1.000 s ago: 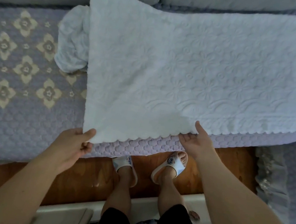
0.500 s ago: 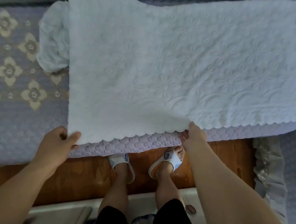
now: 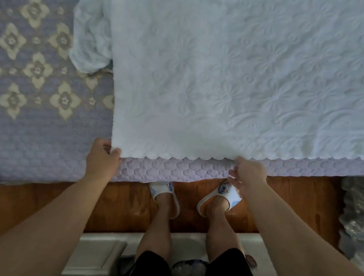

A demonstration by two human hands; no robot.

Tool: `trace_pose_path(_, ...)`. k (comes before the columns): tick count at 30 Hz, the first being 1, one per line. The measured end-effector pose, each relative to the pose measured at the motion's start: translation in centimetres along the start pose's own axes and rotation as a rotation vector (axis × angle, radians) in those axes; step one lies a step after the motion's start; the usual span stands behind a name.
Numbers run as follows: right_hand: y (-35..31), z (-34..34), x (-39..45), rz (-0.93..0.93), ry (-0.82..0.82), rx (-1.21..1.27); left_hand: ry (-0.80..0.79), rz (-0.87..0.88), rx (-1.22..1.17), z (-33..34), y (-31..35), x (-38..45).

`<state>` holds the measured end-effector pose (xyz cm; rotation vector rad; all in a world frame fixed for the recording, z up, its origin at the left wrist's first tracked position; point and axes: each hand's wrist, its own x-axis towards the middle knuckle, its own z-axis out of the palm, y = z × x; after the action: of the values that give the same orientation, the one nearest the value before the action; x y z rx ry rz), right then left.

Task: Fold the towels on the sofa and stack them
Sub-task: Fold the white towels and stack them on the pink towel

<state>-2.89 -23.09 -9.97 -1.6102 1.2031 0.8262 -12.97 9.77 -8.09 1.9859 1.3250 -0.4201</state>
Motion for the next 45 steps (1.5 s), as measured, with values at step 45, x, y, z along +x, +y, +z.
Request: trace_pose_path(45,1.0,5.6,-1.3,0.163,-0.218,0.295,-0.352,-0.45,-0.64,-0.7,-1.1,1.2)
